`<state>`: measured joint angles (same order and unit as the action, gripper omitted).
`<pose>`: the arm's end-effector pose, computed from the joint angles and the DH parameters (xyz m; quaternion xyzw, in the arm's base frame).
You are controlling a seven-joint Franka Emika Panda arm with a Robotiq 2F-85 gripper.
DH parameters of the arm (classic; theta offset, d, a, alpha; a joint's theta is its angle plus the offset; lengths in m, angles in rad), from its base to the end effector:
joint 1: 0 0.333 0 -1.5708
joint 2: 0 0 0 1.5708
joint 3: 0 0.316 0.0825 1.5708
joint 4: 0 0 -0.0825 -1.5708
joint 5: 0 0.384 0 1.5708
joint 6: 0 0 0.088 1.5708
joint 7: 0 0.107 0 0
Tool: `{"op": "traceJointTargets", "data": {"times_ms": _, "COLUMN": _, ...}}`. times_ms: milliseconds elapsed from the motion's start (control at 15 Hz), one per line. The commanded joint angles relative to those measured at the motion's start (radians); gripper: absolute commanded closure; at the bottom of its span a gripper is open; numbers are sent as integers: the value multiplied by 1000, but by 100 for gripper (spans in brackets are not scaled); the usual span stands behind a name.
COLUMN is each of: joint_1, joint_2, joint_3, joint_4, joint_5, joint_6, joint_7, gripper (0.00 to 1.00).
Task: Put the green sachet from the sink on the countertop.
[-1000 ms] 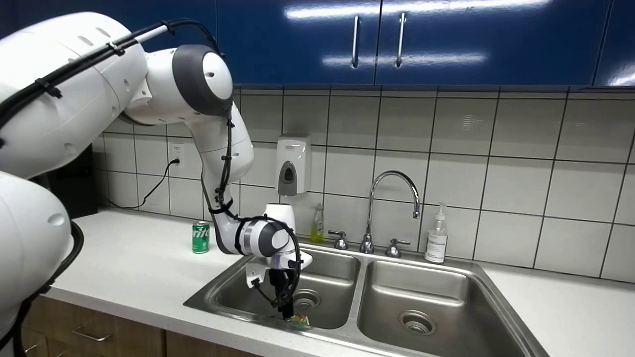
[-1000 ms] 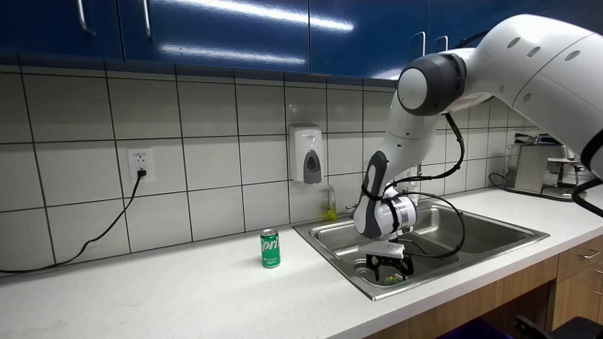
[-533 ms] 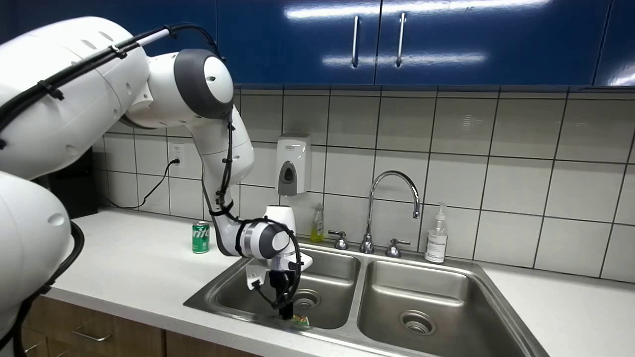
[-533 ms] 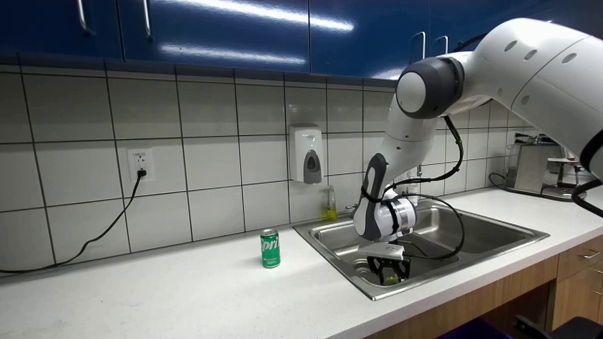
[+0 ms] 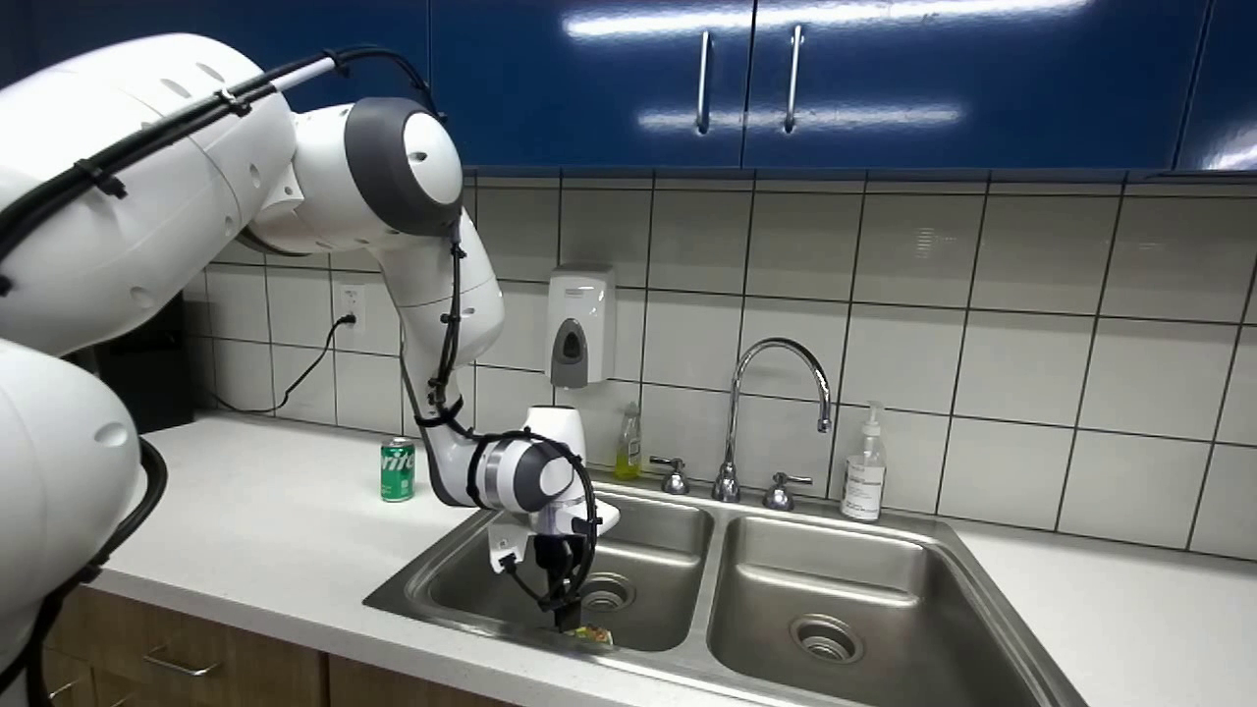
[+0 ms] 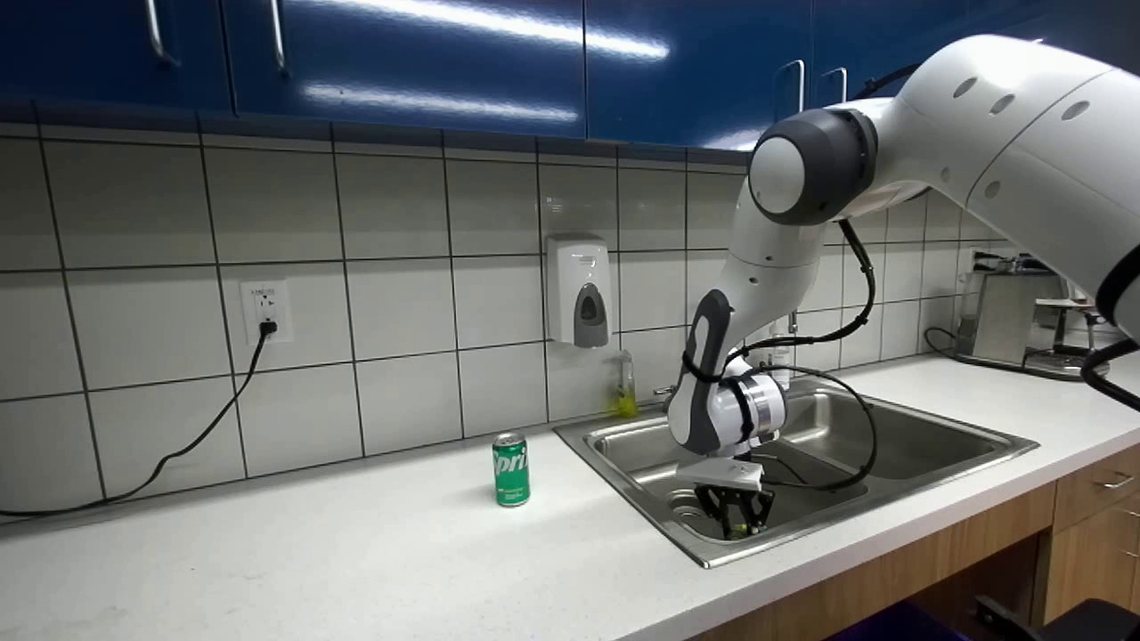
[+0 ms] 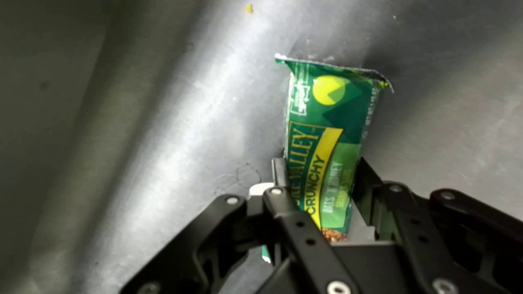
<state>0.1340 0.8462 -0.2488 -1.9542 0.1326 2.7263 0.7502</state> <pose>0.5794 -0.0776 0.0480 0.8957 -0.4388 0.0018 0.0714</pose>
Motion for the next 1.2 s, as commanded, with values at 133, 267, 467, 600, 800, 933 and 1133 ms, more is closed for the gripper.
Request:
{"op": "traceJointTargets", "data": {"times_ms": 133, "joint_1": 13, "joint_2": -7, "joint_3": -22, "joint_4": 12, "joint_5": -4, "joint_6": -6, "joint_7": 17, "gripper": 84}}
{"op": "traceJointTargets", "data": {"times_ms": 267, "joint_1": 14, "joint_2": -15, "joint_3": -27, "joint_4": 13, "joint_5": -6, "joint_6": -5, "joint_7": 17, "gripper": 84}}
{"op": "traceJointTargets", "data": {"times_ms": 467, "joint_1": 19, "joint_2": -26, "joint_3": -30, "joint_4": 14, "joint_5": -7, "joint_6": -4, "joint_7": 18, "gripper": 84}}
{"op": "traceJointTargets", "data": {"times_ms": 600, "joint_1": 21, "joint_2": -41, "joint_3": -36, "joint_4": 7, "joint_5": -10, "joint_6": -5, "joint_7": 17, "gripper": 84}}
{"op": "traceJointTargets", "data": {"times_ms": 800, "joint_1": 30, "joint_2": -76, "joint_3": -57, "joint_4": -9, "joint_5": -20, "joint_6": -8, "joint_7": 15, "gripper": 84}}
{"op": "traceJointTargets", "data": {"times_ms": 933, "joint_1": 34, "joint_2": -98, "joint_3": -68, "joint_4": -16, "joint_5": -25, "joint_6": -10, "joint_7": 13, "gripper": 84}}
{"op": "traceJointTargets", "data": {"times_ms": 1133, "joint_1": 51, "joint_2": -106, "joint_3": -75, "joint_4": -22, "joint_5": -30, "joint_6": 3, "joint_7": 29, "gripper": 84}}
